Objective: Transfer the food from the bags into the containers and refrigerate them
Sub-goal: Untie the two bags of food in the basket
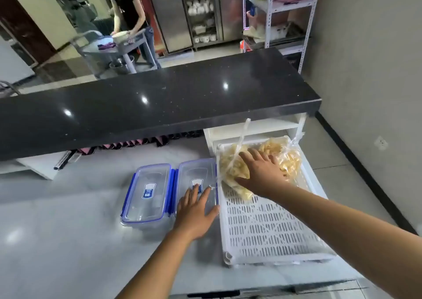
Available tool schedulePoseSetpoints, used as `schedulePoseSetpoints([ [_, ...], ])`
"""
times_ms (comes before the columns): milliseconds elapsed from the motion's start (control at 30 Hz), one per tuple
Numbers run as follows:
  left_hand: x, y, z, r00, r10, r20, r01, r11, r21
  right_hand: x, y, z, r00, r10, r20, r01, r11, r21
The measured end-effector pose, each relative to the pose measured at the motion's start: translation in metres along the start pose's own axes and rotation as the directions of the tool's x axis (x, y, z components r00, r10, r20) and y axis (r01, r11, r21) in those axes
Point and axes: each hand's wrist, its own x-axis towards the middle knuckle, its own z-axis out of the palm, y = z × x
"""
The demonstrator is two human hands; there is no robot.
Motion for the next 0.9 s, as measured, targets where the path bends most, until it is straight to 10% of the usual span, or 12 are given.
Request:
schedulePoseSetpoints([
  [367, 0.007, -0.014, -0.005, 0.996, 0.072, 0.051, -0.073, 0.997, 0.006, 0.022, -0.016, 0.010, 0.931, 0.236, -0.279, -0.145, 0.939, 0.311],
  [567, 0.026, -0.019, -0.034, 0.987, 0.089, -0.136, -0.134, 0.920, -0.368, 0.017, -0.026, 0.013, 0.922, 0.262, -0.284, -0.178, 0.940, 0.290],
  [900, 0.075, 0.041, -0.085, 0.897, 0.416, -0.154, -0.442, 0.819, -0.365, 0.000, -0.032, -0.001, 0.905, 0.278, -0.323, -0.155, 0.920, 0.359],
])
